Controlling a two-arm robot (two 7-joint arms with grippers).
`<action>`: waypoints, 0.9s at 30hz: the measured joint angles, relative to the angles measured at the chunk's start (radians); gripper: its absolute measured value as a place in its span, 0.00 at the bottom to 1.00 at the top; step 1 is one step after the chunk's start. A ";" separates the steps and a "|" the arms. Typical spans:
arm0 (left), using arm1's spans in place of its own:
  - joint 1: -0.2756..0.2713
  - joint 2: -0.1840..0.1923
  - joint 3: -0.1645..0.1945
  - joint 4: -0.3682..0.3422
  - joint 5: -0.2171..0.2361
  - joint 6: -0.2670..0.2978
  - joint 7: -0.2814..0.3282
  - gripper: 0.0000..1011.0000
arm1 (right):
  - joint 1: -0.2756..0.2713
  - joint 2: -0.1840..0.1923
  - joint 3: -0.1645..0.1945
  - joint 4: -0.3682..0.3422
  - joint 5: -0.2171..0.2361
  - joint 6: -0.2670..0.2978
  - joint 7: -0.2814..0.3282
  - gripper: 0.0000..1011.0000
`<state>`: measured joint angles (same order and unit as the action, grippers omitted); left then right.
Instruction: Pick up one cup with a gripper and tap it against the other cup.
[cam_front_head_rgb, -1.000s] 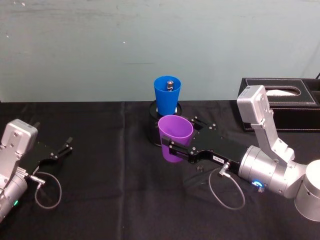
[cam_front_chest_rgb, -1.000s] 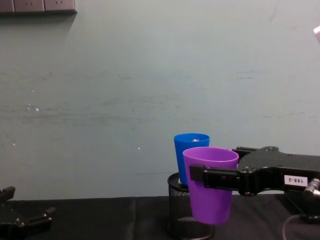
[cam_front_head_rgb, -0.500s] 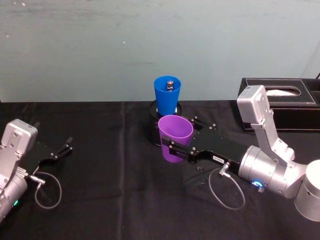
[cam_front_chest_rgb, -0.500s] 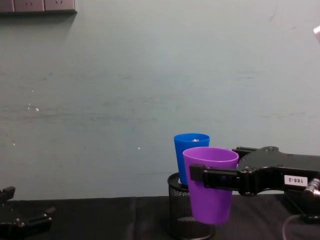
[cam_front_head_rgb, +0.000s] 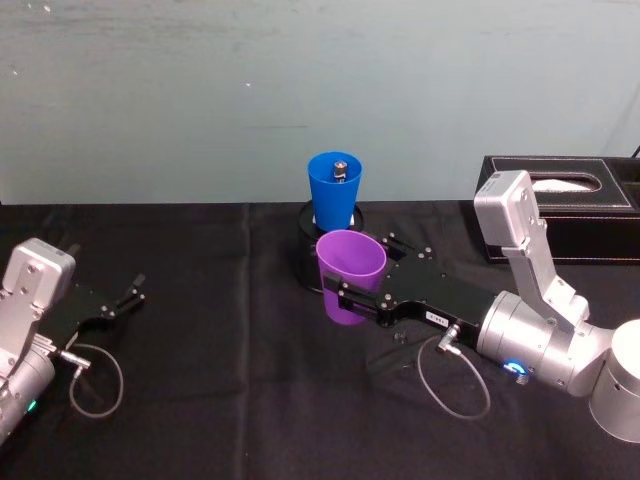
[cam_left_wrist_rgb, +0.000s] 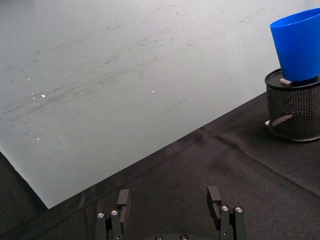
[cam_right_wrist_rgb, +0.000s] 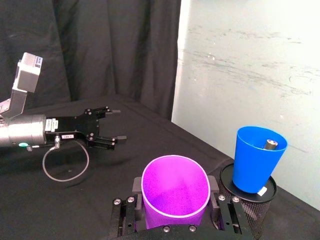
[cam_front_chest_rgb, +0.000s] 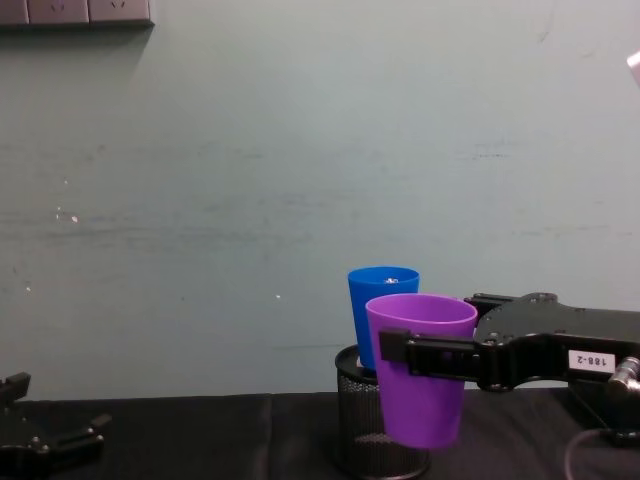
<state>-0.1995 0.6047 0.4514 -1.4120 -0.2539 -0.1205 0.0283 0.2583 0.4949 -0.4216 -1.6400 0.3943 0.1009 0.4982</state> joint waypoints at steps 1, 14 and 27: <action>0.000 0.000 0.000 0.000 0.000 0.000 0.000 0.99 | 0.000 0.000 0.000 0.000 0.000 0.000 0.000 0.73; 0.000 0.000 0.000 0.000 0.000 0.000 0.000 0.99 | 0.000 0.000 0.000 0.000 0.000 0.000 0.000 0.73; 0.000 0.000 0.000 0.000 0.000 0.000 0.000 0.99 | 0.000 0.000 0.000 0.000 0.000 0.000 0.000 0.73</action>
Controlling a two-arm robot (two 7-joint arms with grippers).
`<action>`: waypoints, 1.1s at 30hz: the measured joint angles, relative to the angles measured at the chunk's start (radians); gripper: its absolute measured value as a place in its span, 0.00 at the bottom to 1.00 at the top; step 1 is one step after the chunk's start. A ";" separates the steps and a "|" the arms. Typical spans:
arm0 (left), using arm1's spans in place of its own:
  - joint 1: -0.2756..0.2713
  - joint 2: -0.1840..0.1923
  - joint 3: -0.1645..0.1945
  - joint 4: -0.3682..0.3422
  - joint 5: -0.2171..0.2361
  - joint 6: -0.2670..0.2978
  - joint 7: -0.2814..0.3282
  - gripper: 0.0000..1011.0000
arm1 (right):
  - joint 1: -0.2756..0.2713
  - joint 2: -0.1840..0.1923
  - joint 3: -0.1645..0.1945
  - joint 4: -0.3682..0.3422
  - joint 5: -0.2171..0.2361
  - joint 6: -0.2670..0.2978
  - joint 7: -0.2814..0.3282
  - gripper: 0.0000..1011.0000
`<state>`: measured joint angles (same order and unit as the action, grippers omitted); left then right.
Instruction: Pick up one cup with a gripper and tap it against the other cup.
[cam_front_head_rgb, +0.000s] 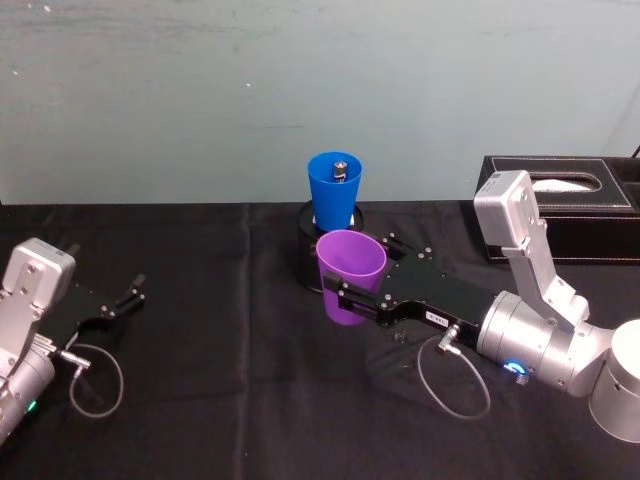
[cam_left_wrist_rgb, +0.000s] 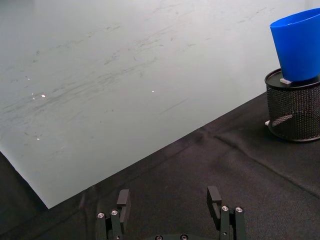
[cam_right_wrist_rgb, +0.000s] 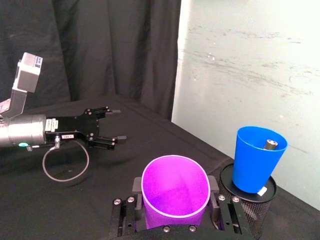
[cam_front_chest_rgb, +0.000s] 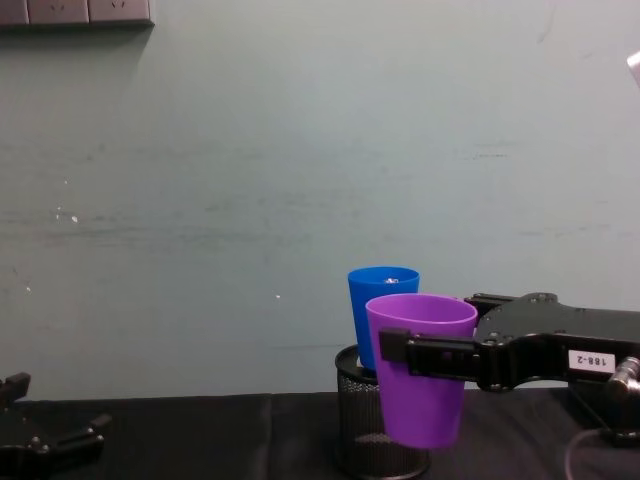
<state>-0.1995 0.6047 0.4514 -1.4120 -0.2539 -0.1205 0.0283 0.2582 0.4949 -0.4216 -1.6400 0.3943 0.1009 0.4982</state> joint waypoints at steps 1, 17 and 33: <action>0.000 0.000 0.000 0.000 0.000 0.000 0.000 0.99 | 0.000 0.000 0.000 0.000 0.000 0.000 0.000 0.73; 0.000 0.000 0.000 0.000 0.000 0.000 0.000 0.99 | 0.000 0.000 0.000 0.000 0.000 0.000 0.000 0.73; 0.000 0.000 0.000 0.000 0.000 0.000 0.000 0.99 | 0.000 0.000 0.000 0.000 0.000 0.000 0.000 0.73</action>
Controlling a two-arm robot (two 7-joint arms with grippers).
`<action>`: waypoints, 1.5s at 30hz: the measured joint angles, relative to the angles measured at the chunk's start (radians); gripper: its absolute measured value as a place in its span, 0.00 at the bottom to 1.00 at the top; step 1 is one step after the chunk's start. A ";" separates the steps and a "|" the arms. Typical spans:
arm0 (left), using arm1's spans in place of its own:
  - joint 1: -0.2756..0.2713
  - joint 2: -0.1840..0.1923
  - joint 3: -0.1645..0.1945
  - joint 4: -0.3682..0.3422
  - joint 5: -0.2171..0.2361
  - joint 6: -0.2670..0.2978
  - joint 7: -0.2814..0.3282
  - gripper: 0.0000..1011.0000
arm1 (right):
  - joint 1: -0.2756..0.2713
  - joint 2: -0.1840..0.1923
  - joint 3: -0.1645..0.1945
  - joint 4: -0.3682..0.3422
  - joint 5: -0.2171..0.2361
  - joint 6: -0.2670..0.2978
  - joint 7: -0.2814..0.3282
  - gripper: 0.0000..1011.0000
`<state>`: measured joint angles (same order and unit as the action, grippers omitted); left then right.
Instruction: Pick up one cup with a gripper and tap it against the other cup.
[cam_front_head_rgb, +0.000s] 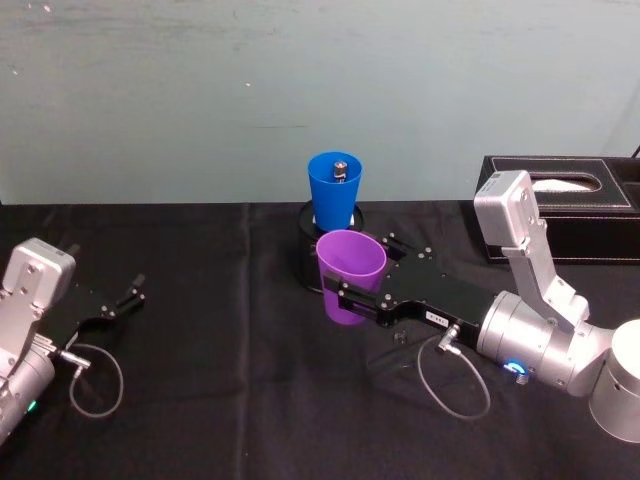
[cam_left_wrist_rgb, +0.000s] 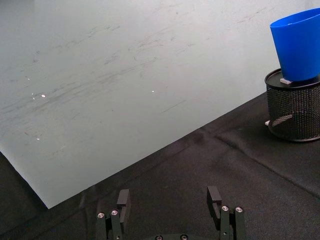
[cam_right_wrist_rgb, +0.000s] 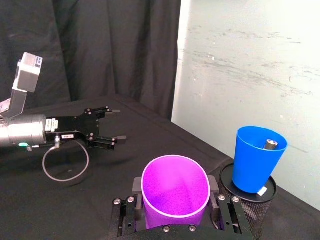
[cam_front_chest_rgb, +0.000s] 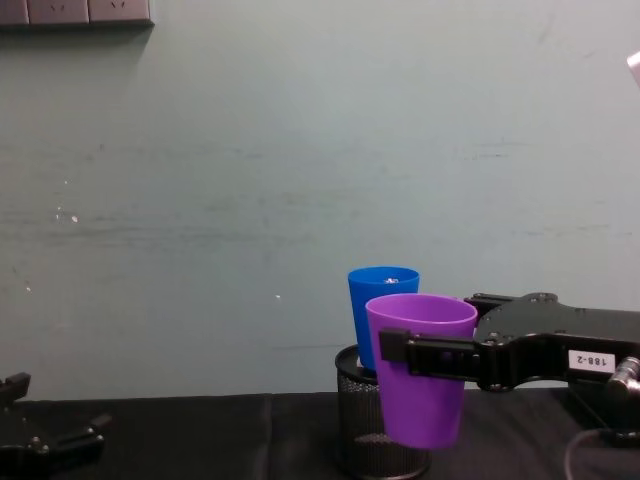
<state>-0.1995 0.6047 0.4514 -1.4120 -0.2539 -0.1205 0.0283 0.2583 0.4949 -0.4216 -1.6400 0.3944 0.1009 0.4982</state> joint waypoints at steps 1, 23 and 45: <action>0.000 0.000 0.000 0.000 0.000 0.000 0.000 0.99 | 0.000 0.000 0.000 0.000 0.000 0.000 0.000 0.73; 0.000 0.000 0.000 0.000 0.000 0.000 0.000 0.99 | 0.000 0.000 0.000 0.000 0.000 0.000 0.000 0.73; 0.000 0.000 0.000 0.000 0.000 0.000 0.000 0.99 | 0.041 -0.017 -0.032 0.035 -0.011 0.033 -0.005 0.73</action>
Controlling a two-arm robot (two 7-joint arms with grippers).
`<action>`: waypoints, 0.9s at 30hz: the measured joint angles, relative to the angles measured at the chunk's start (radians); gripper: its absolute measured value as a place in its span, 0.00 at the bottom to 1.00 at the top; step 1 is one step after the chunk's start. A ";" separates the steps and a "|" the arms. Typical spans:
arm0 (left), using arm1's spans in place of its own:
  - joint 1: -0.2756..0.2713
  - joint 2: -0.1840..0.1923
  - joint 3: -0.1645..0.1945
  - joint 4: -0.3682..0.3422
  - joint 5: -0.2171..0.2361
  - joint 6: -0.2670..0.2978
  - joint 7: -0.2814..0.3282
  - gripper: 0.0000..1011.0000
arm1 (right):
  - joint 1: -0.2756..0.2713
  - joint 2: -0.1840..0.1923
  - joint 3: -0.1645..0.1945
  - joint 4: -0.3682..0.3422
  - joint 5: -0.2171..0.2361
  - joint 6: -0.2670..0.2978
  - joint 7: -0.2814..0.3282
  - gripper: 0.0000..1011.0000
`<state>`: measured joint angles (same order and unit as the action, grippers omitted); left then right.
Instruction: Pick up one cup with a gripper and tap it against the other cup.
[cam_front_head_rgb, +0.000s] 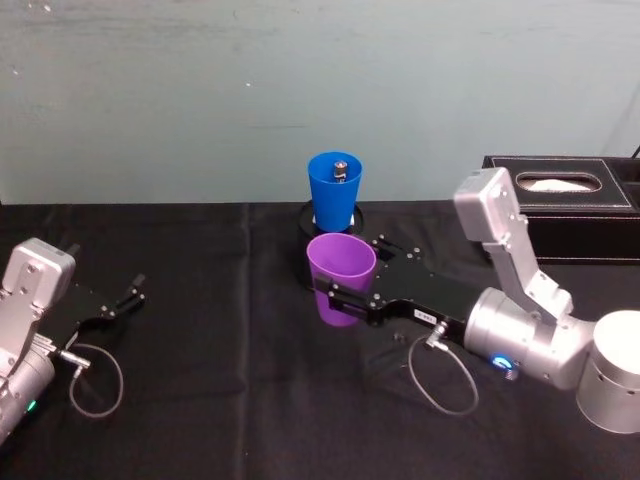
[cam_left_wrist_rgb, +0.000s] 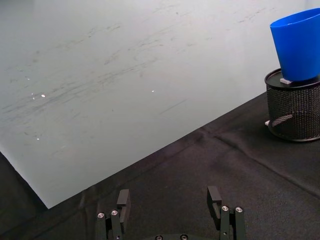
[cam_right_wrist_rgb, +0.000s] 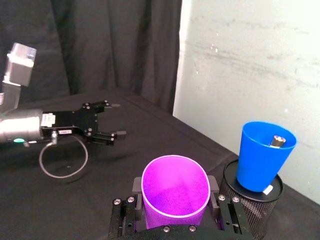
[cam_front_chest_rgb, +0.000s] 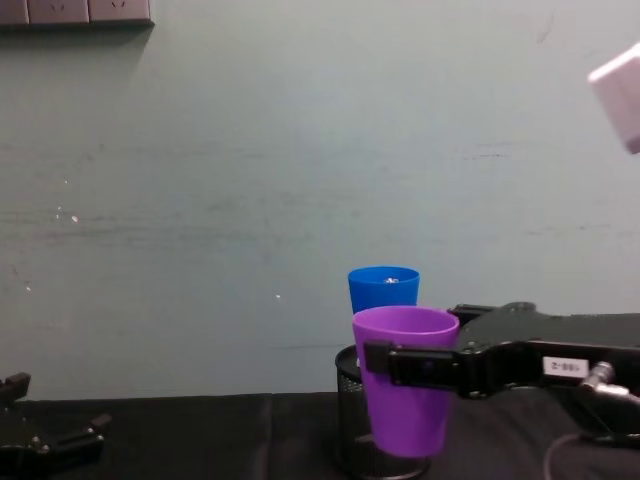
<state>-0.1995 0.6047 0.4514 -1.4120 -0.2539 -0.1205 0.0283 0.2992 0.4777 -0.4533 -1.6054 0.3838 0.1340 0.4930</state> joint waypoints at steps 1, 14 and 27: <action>0.000 0.000 0.000 0.000 0.000 0.000 0.000 0.99 | 0.006 -0.005 -0.002 0.008 0.000 0.005 -0.002 0.73; 0.000 0.000 0.000 0.000 0.000 0.000 0.000 0.99 | 0.123 -0.084 -0.025 0.139 -0.021 0.044 -0.042 0.73; 0.000 0.000 0.000 0.000 0.000 0.000 0.000 0.99 | 0.209 -0.156 -0.043 0.275 -0.054 0.015 -0.053 0.73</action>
<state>-0.1995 0.6047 0.4514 -1.4120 -0.2539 -0.1205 0.0283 0.5077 0.3217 -0.4960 -1.3303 0.3301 0.1486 0.4404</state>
